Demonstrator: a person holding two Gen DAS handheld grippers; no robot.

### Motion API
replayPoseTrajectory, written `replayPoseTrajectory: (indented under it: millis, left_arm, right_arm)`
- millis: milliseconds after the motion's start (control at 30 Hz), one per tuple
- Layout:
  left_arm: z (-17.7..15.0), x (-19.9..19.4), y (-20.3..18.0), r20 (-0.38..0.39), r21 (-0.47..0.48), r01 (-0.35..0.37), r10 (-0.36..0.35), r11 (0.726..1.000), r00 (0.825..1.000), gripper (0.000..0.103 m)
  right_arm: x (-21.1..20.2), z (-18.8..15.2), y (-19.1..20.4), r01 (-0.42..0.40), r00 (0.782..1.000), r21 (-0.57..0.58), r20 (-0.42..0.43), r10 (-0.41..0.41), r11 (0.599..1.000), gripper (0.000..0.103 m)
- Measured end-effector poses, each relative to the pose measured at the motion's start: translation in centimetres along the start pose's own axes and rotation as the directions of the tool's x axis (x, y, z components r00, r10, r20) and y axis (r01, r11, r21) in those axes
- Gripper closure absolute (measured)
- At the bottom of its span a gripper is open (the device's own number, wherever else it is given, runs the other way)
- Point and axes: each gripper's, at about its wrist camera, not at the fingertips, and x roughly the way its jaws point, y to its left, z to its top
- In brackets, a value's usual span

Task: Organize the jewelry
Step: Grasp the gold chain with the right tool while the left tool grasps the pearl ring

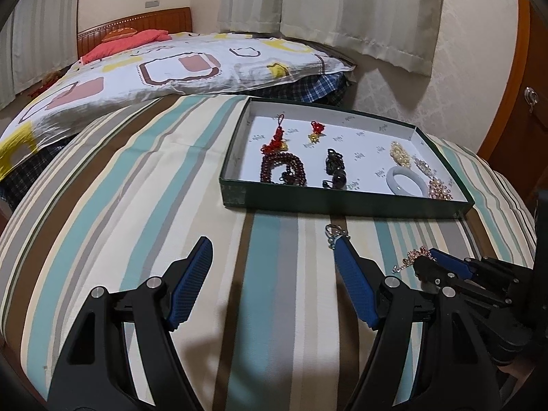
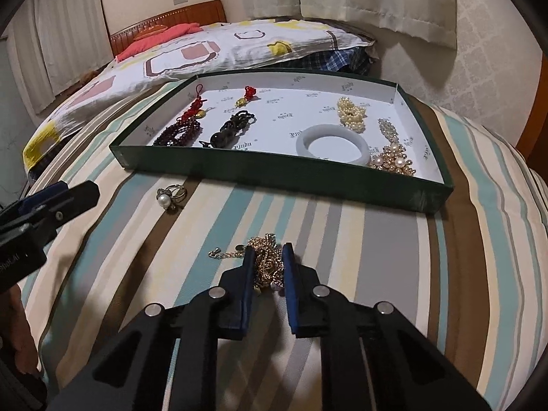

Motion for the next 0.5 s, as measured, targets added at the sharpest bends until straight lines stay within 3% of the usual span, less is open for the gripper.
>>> replayPoseTrajectory:
  millis: [500]
  left_arm:
    - [0.4, 1.0, -2.9, -0.013, 0.047, 0.044, -0.043, 0.998, 0.999, 0.031]
  right_arm:
    - [-1.4, 0.8, -2.9, 0.039, 0.997, 0.047, 0.059, -0.042, 0.998, 0.087]
